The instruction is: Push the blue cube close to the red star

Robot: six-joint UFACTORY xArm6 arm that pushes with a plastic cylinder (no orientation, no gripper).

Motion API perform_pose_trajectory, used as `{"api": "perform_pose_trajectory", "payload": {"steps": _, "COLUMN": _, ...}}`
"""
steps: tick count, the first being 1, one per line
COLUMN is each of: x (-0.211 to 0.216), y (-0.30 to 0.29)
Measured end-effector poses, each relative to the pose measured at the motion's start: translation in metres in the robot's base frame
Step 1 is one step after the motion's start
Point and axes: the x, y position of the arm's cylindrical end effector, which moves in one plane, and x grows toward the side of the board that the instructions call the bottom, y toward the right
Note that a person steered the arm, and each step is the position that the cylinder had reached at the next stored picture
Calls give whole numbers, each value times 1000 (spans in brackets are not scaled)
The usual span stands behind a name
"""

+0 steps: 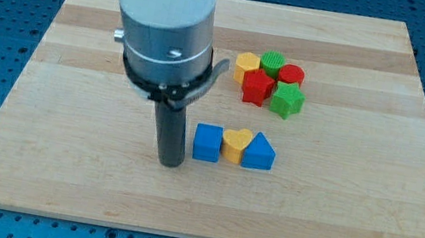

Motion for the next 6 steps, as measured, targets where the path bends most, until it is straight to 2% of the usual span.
{"api": "perform_pose_trajectory", "payload": {"steps": 2, "x": 1, "y": 31}}
{"api": "perform_pose_trajectory", "payload": {"steps": 6, "x": -85, "y": 36}}
